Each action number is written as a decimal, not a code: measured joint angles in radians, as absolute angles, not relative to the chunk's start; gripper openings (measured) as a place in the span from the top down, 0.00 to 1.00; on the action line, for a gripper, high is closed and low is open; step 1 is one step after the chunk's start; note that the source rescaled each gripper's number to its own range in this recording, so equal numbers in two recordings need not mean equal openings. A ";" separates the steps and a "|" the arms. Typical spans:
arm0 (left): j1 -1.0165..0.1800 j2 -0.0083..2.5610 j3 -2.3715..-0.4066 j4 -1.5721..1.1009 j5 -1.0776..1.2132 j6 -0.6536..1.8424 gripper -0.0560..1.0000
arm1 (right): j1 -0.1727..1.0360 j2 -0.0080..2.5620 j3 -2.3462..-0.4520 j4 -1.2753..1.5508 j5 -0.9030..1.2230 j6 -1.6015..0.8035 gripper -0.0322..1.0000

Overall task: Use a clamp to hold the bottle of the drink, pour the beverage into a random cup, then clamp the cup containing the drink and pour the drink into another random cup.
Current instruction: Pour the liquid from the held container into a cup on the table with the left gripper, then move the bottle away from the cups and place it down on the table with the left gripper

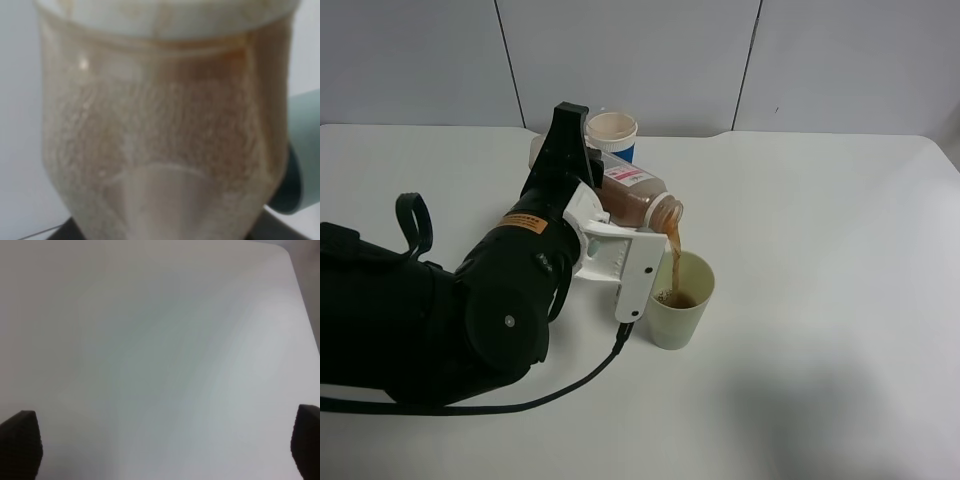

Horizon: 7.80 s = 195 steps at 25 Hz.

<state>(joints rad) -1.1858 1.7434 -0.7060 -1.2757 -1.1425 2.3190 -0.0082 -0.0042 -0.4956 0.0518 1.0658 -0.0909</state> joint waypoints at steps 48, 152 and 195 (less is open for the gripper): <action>-1.186 1.743 -0.706 -1.255 -1.175 2.448 0.95 | -0.008 -0.004 -0.496 0.052 1.066 -0.091 0.00; -0.348 1.265 -0.551 0.080 -0.465 0.066 0.95 | -0.008 -0.004 -0.496 0.052 1.066 -0.091 0.00; 0.082 1.833 -0.306 0.385 -1.004 -0.178 0.95 | -0.008 -0.004 -0.496 0.052 1.066 -0.091 0.00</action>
